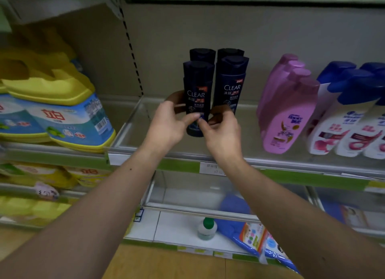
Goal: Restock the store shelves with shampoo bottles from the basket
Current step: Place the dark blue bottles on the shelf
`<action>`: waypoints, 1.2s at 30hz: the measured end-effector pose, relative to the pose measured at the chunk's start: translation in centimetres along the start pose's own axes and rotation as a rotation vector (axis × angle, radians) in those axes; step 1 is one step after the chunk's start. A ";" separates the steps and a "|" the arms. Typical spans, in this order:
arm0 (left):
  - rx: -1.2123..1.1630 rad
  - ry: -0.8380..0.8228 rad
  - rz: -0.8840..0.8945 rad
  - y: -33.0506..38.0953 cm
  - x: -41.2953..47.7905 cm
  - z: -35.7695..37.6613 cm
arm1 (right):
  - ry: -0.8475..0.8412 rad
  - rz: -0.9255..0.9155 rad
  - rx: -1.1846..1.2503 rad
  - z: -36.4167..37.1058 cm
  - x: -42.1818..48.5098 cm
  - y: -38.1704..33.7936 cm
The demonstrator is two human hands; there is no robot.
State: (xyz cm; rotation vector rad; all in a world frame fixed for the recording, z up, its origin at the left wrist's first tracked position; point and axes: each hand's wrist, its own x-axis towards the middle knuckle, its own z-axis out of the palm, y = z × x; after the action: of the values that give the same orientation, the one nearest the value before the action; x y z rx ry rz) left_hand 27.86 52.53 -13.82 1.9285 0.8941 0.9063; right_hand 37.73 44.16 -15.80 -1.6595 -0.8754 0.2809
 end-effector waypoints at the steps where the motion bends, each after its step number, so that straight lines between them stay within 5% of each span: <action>1: 0.024 -0.003 -0.012 -0.3 -0.1 0.1 | 0.008 0.006 -0.014 0.1 0.0 0.1; 10: -0.081 0.061 -0.059 -1.0 0.7 1.7 | -0.015 0.070 -0.060 0.0 0.9 0.1; 17: -0.034 -0.018 -0.116 -2.2 1.2 0.9 | 0.288 -0.024 -0.017 -2.0 1.4 0.9; 22: -0.059 -0.344 -0.121 -2.9 4.0 0.8 | 0.038 0.165 0.179 -1.8 3.9 0.9; 27: -0.611 -0.333 -0.196 -2.0 4.8 2.2 | 0.015 0.290 0.435 -1.0 6.6 0.8; 36: -0.404 -0.381 -0.123 -3.2 6.4 2.9 | -0.065 0.138 0.391 -1.2 7.6 1.7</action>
State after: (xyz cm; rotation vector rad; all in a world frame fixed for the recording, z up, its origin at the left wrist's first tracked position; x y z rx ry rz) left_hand 32.62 58.14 -16.11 1.6010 0.5474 0.5664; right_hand 44.36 48.38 -14.99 -1.3520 -0.7013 0.5666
